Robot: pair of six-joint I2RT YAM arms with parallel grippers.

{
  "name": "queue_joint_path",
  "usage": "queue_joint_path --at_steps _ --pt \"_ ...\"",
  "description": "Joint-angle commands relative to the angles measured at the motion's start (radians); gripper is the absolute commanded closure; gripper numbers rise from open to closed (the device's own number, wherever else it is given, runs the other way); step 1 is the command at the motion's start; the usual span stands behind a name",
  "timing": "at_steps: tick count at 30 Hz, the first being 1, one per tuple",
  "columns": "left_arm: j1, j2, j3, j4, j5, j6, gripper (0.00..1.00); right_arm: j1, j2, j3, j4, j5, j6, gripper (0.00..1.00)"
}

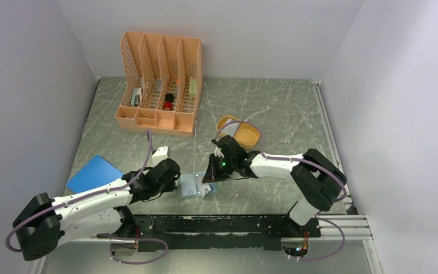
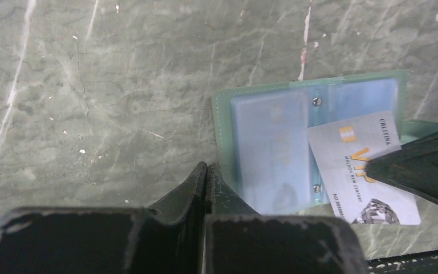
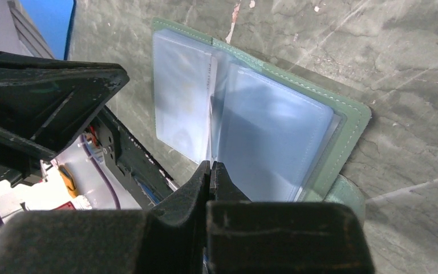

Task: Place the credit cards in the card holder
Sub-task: Turn over the card slot in the card holder, then insert the credit card into the card holder.

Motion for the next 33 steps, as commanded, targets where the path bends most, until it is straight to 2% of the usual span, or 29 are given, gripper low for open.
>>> queue_joint_path --at_steps 1,15,33 --pt "0.002 0.023 -0.016 0.003 -0.011 -0.019 0.95 -0.003 0.012 0.020 0.035 -0.017 0.007 1.00" --pt "0.002 0.046 -0.058 0.074 0.054 -0.008 0.95 -0.003 0.043 0.001 0.106 -0.043 0.046 1.00" --pt "0.002 0.035 -0.097 0.123 0.102 -0.008 0.95 -0.003 0.071 -0.095 0.295 0.070 0.174 1.00"
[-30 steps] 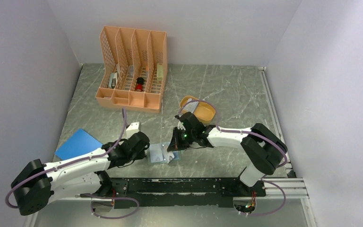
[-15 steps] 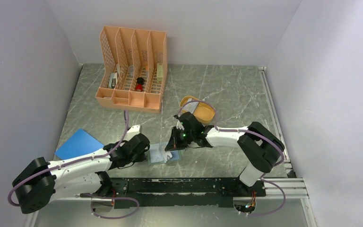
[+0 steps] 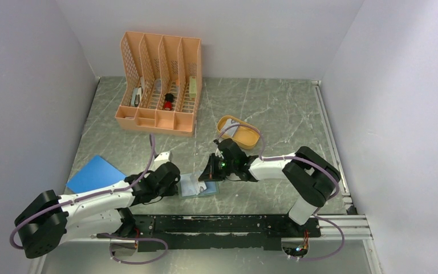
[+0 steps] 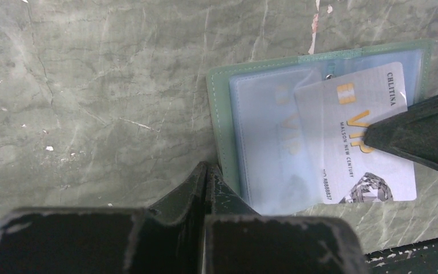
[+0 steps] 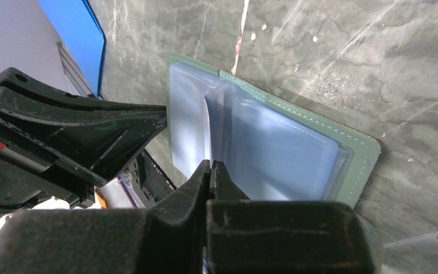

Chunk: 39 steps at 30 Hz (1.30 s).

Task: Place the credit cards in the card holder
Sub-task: Insert the credit card into the card holder.

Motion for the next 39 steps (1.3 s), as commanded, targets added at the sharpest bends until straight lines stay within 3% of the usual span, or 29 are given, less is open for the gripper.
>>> queue_joint_path --at_steps 1,27,39 --pt "0.002 -0.015 -0.022 0.024 0.026 -0.003 0.95 -0.004 0.012 -0.024 0.055 0.066 0.032 1.00" --pt "0.003 -0.041 -0.059 0.033 0.037 -0.003 0.95 0.030 0.070 -0.094 0.204 0.069 0.161 1.00" --pt "0.002 -0.048 -0.063 0.045 0.044 0.005 0.95 0.064 0.092 -0.066 0.197 0.074 0.163 1.00"
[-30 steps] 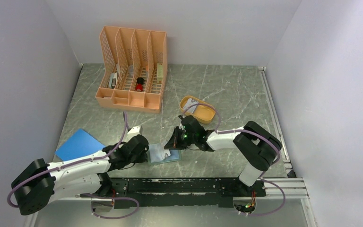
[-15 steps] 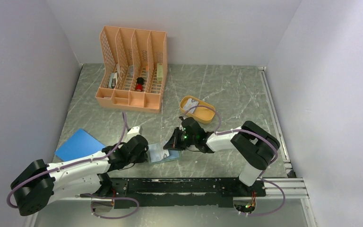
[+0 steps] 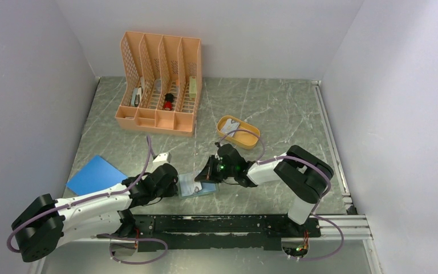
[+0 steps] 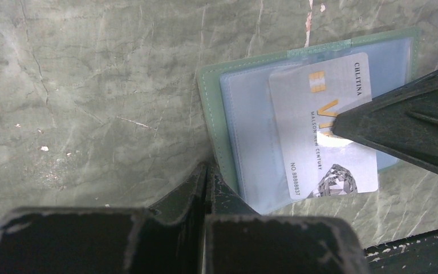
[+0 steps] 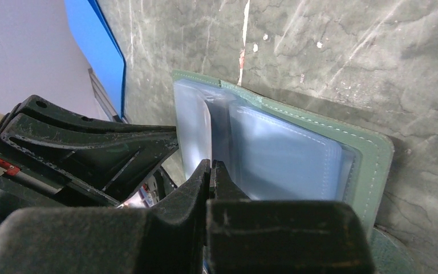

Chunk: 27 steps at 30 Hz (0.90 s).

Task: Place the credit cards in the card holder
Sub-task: Insert the credit card into the card holder.

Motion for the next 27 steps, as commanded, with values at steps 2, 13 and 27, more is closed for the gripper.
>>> queue_joint_path --at_steps 2,13,27 --pt "0.003 0.000 -0.023 0.012 0.033 0.005 0.95 0.028 0.029 0.008 -0.036 0.015 0.000 1.00" --pt "0.002 -0.026 -0.012 -0.025 0.011 0.013 0.95 0.046 -0.046 0.029 -0.158 0.065 -0.061 0.85" --pt "0.002 -0.033 -0.014 -0.017 0.021 0.011 0.95 0.050 -0.036 0.101 -0.234 0.030 -0.101 0.60"
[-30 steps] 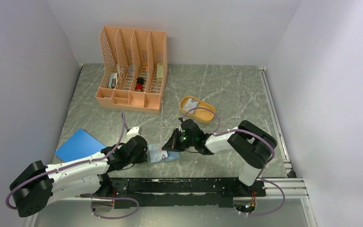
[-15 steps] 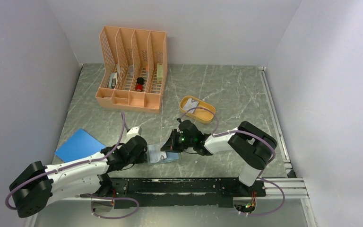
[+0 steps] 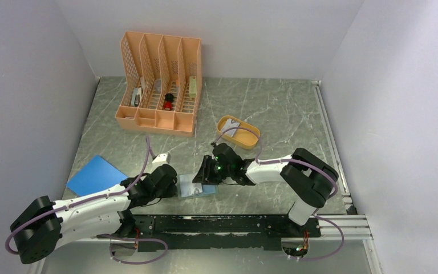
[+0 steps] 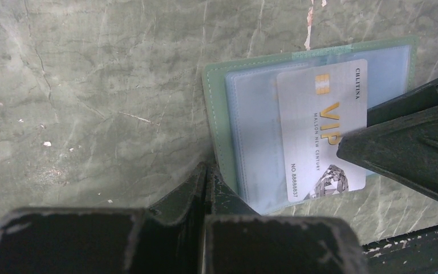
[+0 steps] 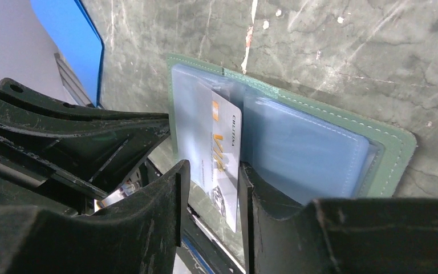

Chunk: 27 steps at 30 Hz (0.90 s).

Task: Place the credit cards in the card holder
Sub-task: Insert the credit card into the card holder.

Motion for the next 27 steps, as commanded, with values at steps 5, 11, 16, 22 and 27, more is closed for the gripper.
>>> queue_joint_path --at_steps 5,11,16,22,27 --pt "0.002 -0.008 -0.004 0.008 0.021 0.013 0.95 0.032 0.049 0.064 -0.039 -0.023 -0.025 0.60" --pt "0.003 -0.005 -0.009 0.020 0.030 0.012 0.95 0.045 0.078 0.084 -0.044 -0.028 -0.021 0.60" --pt "0.002 -0.009 -0.011 0.021 0.033 0.015 0.95 0.061 0.094 0.123 -0.089 -0.014 -0.053 0.60" --pt "0.002 0.003 0.004 0.025 0.024 0.029 0.95 0.099 0.104 0.193 -0.185 0.044 -0.124 0.60" --pt "0.002 0.029 0.020 0.040 0.025 0.038 0.95 0.129 0.108 0.238 -0.239 0.079 -0.163 0.59"
